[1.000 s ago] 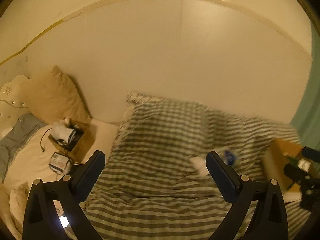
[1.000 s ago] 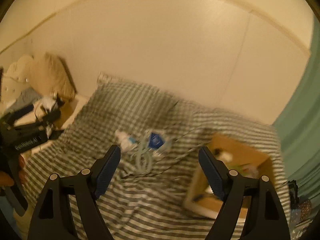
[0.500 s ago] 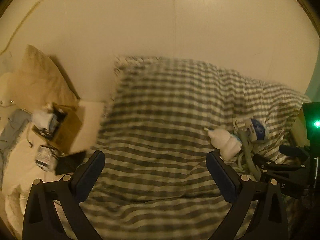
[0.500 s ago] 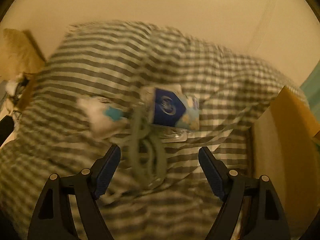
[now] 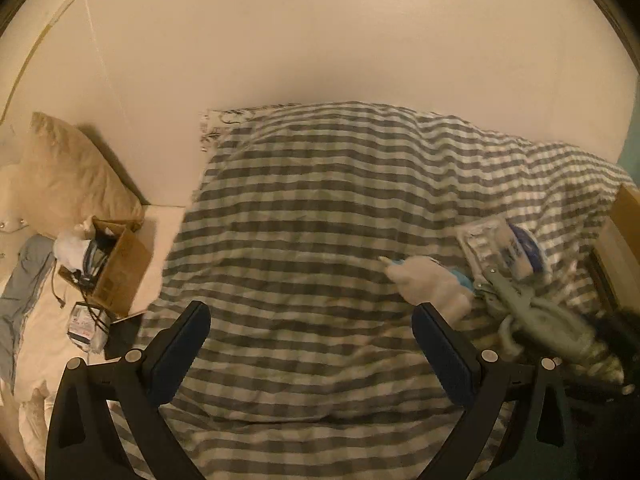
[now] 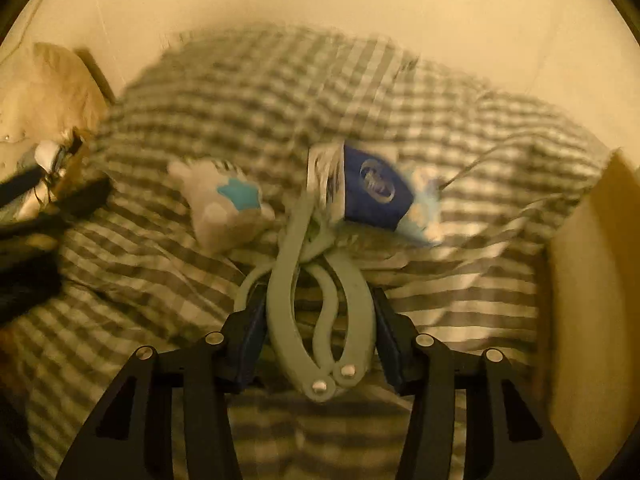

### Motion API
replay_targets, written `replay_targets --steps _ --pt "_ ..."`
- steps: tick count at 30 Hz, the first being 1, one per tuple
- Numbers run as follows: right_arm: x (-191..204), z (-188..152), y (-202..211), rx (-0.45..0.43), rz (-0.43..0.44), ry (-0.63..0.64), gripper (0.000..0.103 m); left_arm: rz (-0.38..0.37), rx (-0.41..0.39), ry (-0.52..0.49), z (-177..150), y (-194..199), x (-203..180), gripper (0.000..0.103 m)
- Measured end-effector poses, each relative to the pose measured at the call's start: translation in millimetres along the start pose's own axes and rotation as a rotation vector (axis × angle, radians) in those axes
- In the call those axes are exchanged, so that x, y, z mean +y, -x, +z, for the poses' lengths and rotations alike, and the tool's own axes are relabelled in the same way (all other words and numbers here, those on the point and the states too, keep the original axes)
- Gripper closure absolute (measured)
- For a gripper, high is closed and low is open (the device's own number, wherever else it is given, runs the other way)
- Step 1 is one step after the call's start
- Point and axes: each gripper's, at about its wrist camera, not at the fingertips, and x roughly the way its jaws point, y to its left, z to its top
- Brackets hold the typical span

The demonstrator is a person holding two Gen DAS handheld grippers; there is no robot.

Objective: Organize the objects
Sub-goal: 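Grasp the white plush toy with the left tool while the right holds the clip, then carry clip and plush toy into the cardboard box and open both tools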

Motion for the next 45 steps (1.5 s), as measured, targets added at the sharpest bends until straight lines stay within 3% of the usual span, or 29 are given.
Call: replay_targets --steps 5,7,8,10,17,22,23,25,26,28,33,37,45 --pt "-13 2 31 -0.057 -0.037 -0.001 0.056 -0.058 0.037 -0.025 -5 -1 -20 0.0" --pt "-19 1 32 -0.051 -0.035 -0.014 0.057 -0.046 0.051 -0.027 -6 -4 -27 0.0" --pt "-19 1 32 -0.044 -0.04 -0.017 0.084 -0.043 0.066 -0.03 -5 -7 -30 0.0" --pt "-24 1 31 -0.039 -0.018 -0.03 0.09 -0.03 0.086 -0.038 -3 -14 -37 0.0" --pt "-24 -1 26 -0.049 -0.015 -0.03 0.09 -0.098 0.089 -0.043 7 -36 -62 0.0" --pt "-30 1 29 -0.07 -0.012 -0.051 0.09 -0.105 0.131 -0.037 14 -67 -72 0.0" --pt "-31 2 28 -0.071 -0.013 -0.055 0.09 -0.123 0.138 -0.027 16 -73 -73 0.002" --pt "-32 4 28 -0.076 -0.011 -0.058 0.09 -0.155 0.158 -0.016 17 -83 -73 0.015" --pt "-32 5 28 -0.076 -0.011 -0.058 0.09 -0.172 0.18 -0.017 17 -88 -74 0.03" --pt "-32 6 28 -0.078 -0.009 -0.059 0.09 -0.195 0.188 -0.015 12 -88 -73 0.036" --pt "-31 9 35 -0.089 -0.005 -0.055 0.092 -0.216 0.133 -0.004 6 -60 -62 0.037" --pt "-28 13 62 -0.132 -0.008 -0.04 0.095 -0.202 0.061 0.053 5 -6 -41 0.037" --pt "-26 32 171 -0.3 0.035 0.005 0.095 -0.225 -0.09 0.002 27 106 -43 0.037"
